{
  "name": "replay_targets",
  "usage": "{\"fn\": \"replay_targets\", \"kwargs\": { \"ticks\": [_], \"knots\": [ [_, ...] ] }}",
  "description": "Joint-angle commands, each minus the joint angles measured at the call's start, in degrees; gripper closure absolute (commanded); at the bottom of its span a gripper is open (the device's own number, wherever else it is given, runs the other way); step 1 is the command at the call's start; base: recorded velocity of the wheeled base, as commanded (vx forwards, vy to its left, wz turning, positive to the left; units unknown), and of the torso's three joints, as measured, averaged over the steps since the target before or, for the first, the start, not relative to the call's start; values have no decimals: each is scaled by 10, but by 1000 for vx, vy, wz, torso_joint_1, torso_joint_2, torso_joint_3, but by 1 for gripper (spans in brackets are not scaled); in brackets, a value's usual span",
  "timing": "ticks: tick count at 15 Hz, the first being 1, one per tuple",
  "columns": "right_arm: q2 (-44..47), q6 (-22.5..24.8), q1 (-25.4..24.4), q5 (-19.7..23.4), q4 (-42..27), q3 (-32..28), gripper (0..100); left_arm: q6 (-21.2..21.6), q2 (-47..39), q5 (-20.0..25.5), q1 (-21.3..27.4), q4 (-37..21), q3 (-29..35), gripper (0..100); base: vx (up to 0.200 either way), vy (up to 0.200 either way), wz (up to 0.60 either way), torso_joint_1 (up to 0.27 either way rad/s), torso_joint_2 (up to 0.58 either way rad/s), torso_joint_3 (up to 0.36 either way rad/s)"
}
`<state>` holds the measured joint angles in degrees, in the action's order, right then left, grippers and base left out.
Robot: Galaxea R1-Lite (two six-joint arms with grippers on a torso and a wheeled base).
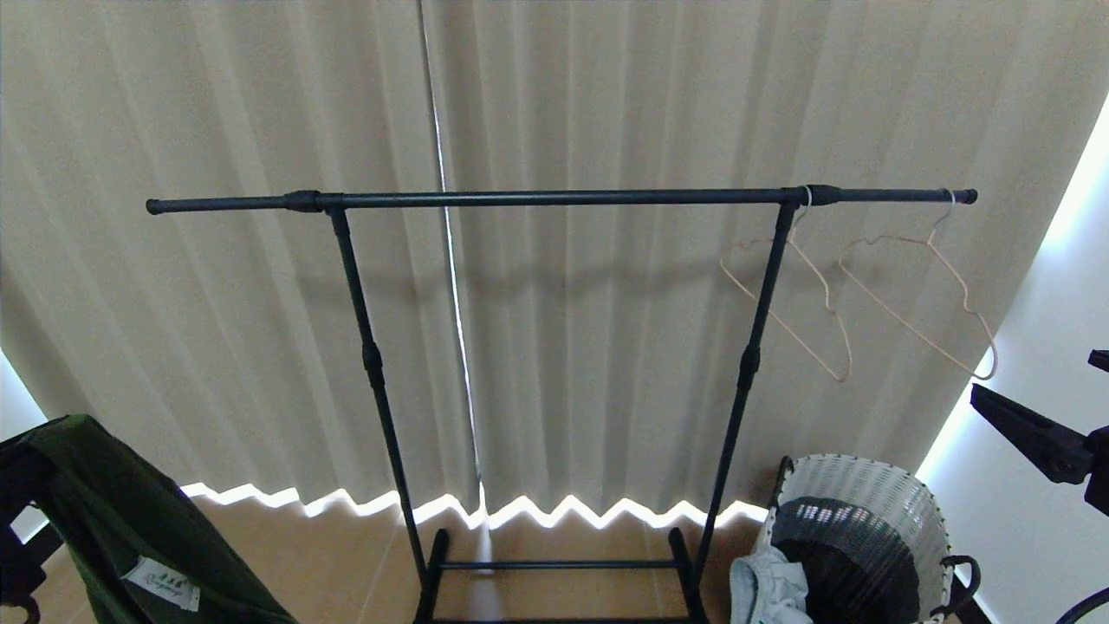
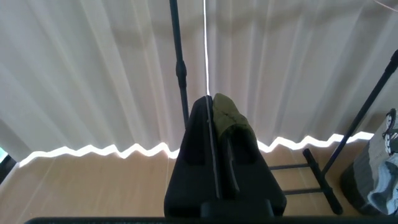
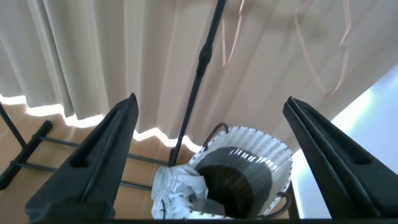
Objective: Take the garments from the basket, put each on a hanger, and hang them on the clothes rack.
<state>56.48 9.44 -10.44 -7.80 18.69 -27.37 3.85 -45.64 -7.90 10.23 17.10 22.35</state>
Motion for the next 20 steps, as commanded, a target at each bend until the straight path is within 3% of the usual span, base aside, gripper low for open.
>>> {"fn": "replay_targets", "kwargs": {
  "ticks": [1,7,20],
  "knots": [
    [0,1,0,0,0,0,0,1,1,0,1,-1,1,100,0,0,0,0,0,0],
    [1,1,0,-1,-2,0,0,4,2,-1,1,-1,0,100,0,0,0,0,0,0],
    [-1,1,0,-1,3,6,0,4,3,-1,1,-1,0,100,0,-200,0,5,0,0]
  ]
}}
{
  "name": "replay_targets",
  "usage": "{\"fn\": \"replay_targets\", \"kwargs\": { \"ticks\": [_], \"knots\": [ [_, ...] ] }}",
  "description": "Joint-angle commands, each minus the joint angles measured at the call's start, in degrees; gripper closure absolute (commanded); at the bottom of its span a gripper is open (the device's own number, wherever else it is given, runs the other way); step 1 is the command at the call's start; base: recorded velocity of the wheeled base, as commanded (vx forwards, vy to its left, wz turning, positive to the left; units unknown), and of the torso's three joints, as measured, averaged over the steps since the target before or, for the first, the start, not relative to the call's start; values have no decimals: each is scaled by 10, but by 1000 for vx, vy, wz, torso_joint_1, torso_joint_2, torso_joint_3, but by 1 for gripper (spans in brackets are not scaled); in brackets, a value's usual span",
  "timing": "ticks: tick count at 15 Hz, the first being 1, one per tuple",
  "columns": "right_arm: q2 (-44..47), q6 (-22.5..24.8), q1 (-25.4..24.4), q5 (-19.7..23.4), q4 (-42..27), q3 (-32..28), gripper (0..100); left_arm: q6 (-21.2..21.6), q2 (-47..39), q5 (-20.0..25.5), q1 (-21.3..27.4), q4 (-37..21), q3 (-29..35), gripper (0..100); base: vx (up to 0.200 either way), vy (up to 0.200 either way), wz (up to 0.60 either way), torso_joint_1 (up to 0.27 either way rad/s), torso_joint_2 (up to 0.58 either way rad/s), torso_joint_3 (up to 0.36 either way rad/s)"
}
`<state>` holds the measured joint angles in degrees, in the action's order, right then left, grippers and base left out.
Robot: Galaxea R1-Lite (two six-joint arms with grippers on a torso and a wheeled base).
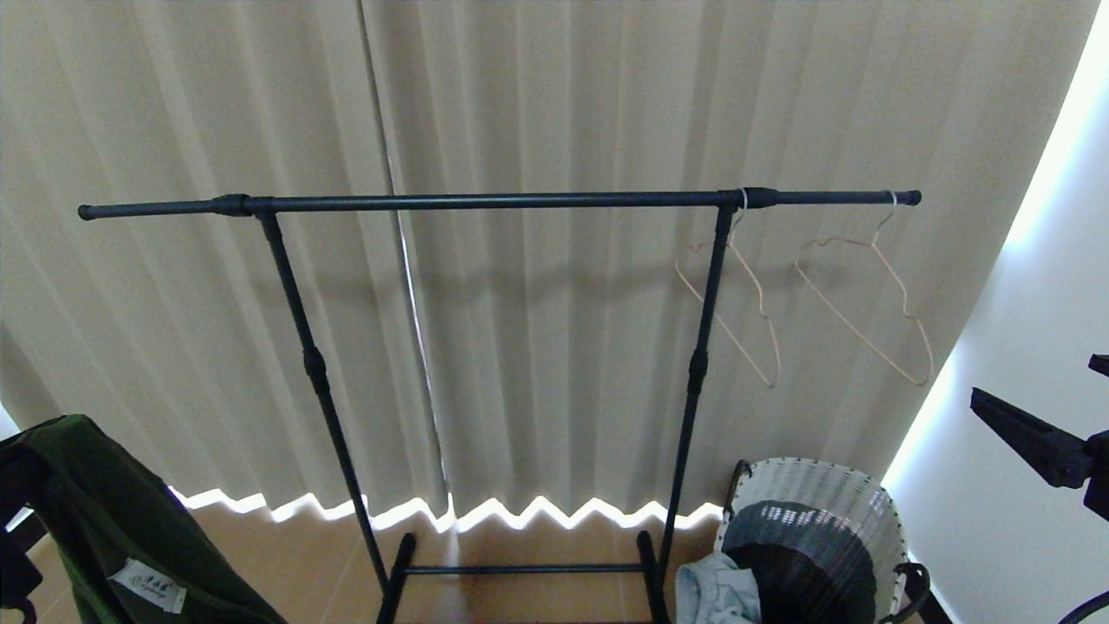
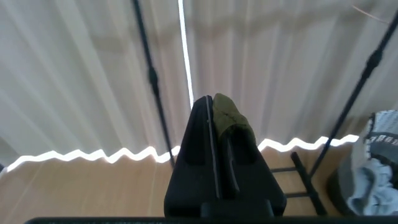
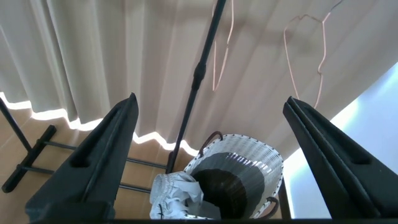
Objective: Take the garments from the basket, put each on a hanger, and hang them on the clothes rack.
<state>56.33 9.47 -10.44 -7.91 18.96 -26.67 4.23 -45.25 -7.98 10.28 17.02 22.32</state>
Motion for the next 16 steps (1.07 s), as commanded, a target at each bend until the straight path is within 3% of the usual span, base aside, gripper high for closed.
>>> {"fn": "replay_targets", "kwargs": {
  "ticks": [1,7,9,13,15,16],
  "knots": [
    [-3,0,0,0,0,0,0,0,3,1,0,0,-1,100,0,-200,0,2,2,2],
    [-15,1,2,-1,-1,-1,0,2,5,0,0,-1,-1,100,0,-200,0,3,3,3],
    [-14,1,32,0,-3,-1,0,2,6,0,1,0,-1,100,0,0,0,0,0,0],
    [-12,1,40,0,-6,-1,0,2,9,1,2,-1,-1,100,0,0,0,0,0,0],
    [-11,1,40,0,-6,-1,0,14,12,0,1,-1,-8,100,0,0,0,0,0,0],
    [-11,2,40,0,-6,-1,0,45,26,0,1,-1,-15,100,0,0,0,0,0,0]
  ]
}}
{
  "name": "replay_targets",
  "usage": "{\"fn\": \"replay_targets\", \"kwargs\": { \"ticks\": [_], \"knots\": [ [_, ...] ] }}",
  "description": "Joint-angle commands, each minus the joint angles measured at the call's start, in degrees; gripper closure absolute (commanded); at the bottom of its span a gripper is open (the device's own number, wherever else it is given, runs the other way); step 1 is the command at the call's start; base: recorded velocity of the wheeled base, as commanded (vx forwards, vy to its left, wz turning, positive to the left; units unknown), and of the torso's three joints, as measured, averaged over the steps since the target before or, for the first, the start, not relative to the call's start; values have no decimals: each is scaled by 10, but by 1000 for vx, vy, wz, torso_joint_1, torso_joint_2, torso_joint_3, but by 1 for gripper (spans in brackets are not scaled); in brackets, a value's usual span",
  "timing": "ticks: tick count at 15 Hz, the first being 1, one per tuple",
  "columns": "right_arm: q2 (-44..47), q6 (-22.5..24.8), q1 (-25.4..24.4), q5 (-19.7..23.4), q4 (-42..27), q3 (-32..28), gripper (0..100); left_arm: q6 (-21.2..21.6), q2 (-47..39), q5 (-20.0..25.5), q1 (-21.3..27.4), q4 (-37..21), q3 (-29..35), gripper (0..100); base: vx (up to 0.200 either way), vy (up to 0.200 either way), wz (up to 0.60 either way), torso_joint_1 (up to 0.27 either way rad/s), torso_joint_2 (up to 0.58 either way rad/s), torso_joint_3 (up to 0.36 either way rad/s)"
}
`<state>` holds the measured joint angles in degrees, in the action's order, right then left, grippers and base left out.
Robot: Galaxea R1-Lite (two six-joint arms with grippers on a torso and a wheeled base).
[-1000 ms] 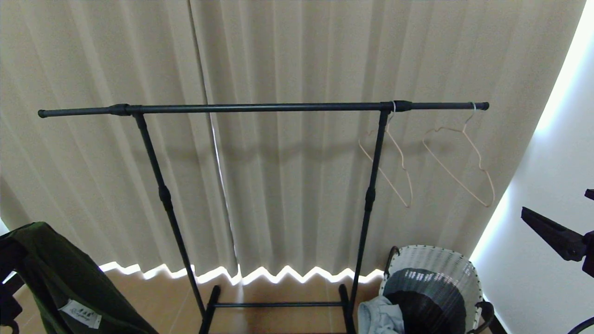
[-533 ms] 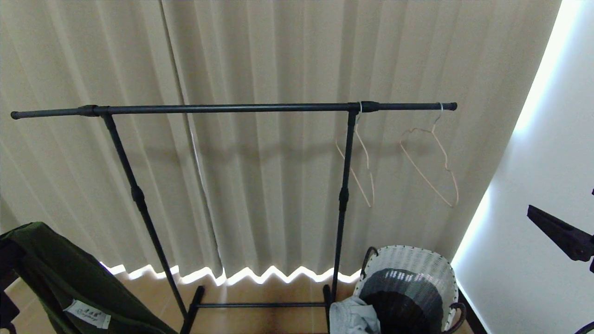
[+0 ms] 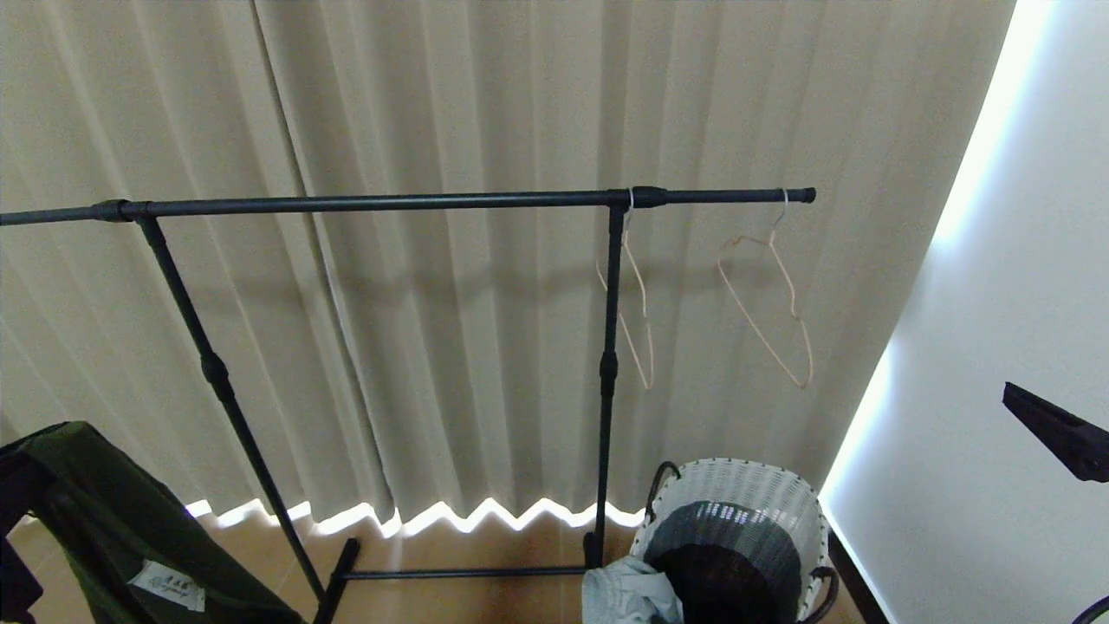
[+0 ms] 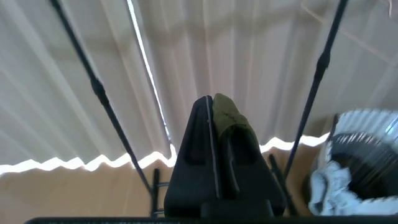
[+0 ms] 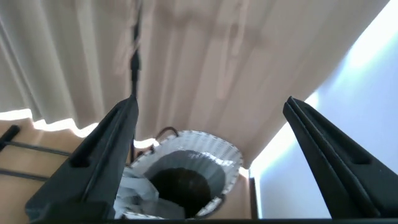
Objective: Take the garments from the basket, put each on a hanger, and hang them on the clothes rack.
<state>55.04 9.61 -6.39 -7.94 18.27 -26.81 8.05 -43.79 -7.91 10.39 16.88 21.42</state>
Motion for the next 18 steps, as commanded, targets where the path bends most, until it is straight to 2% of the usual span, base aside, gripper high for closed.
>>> {"fn": "replay_targets", "kwargs": {
  "ticks": [1,6,18],
  "knots": [
    [2,1,0,0,1,0,0,8,12,-1,0,0,-6,100,0,0,0,0,0,0],
    [2,1,0,0,1,0,0,6,9,-1,-1,0,-5,100,0,0,0,0,0,0],
    [3,1,1,0,0,2,0,4,-4,-2,-1,1,-6,100,200,0,0,4,5,1]
  ]
}}
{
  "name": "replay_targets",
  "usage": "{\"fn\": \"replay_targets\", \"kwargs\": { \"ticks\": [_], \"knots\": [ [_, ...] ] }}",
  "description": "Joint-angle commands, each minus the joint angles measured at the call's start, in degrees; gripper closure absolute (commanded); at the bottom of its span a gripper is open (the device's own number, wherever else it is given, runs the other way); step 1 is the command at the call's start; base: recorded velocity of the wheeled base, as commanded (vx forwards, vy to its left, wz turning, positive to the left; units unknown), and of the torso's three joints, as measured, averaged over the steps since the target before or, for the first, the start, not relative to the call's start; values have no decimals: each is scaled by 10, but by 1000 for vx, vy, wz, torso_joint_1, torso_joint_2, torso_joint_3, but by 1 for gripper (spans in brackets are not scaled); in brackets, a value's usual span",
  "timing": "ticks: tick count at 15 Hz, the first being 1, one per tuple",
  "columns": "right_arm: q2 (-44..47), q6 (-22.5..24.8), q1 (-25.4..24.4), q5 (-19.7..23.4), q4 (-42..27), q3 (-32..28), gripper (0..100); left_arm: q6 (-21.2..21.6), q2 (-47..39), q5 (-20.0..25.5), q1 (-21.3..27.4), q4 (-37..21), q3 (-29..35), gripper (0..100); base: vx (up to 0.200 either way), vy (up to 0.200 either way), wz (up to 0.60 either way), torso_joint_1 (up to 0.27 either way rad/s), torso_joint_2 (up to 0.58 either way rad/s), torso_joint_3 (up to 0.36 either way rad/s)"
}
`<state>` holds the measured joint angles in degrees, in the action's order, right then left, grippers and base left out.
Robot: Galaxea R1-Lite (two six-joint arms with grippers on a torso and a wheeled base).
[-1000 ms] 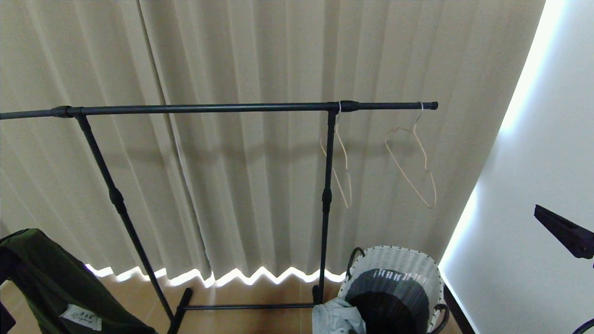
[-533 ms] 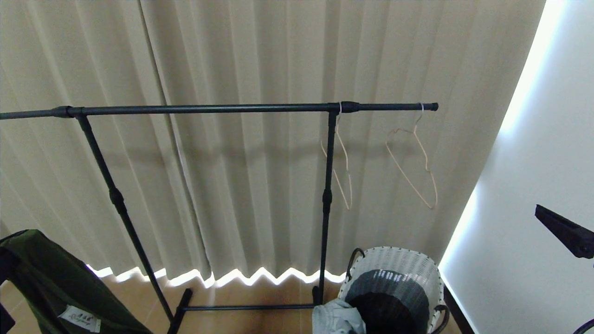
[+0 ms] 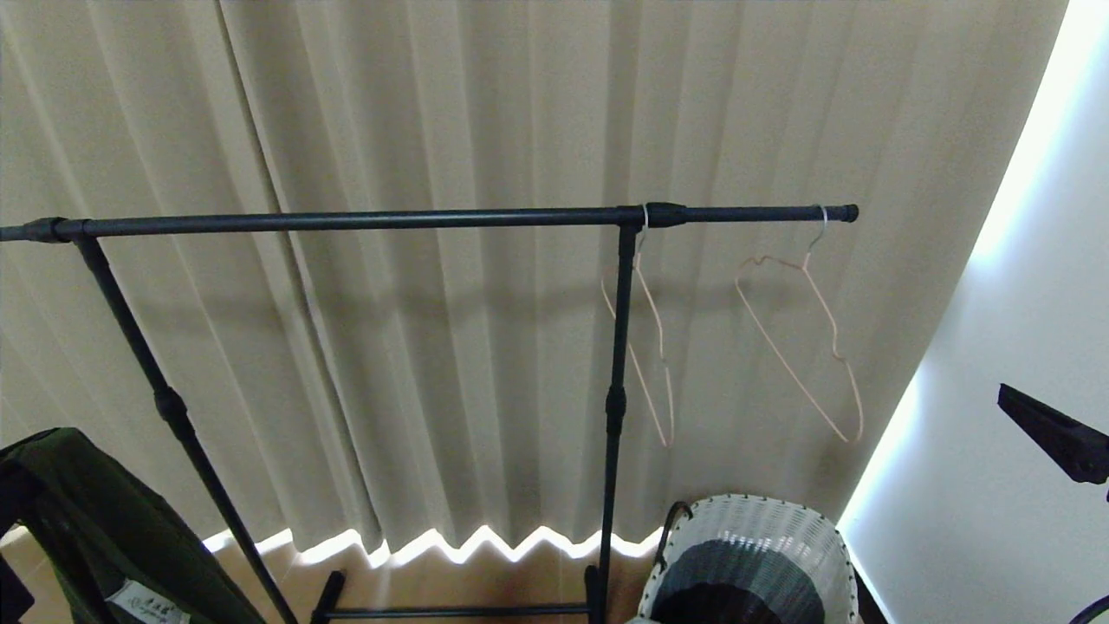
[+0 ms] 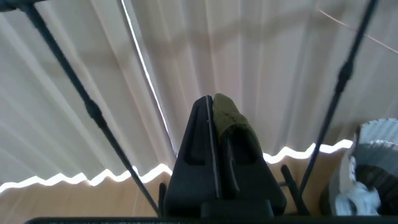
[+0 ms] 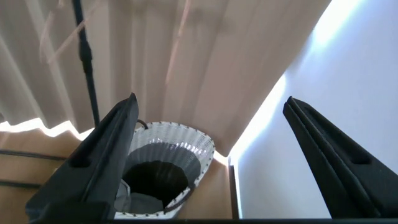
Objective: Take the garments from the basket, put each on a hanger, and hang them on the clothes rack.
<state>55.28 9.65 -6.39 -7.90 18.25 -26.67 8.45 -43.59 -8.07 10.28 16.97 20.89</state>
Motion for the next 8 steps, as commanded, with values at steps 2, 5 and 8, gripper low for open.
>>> {"fn": "replay_targets", "kwargs": {
  "ticks": [2,5,8],
  "knots": [
    [3,0,1,0,-1,0,0,-2,-11,0,0,1,-1,100,100,0,0,4,1,4],
    [30,0,23,0,-1,0,0,-26,-30,0,1,1,4,100,0,0,0,0,0,0],
    [77,-1,25,1,-3,-14,0,-37,-63,0,2,9,4,100,0,0,0,0,0,0]
  ]
}}
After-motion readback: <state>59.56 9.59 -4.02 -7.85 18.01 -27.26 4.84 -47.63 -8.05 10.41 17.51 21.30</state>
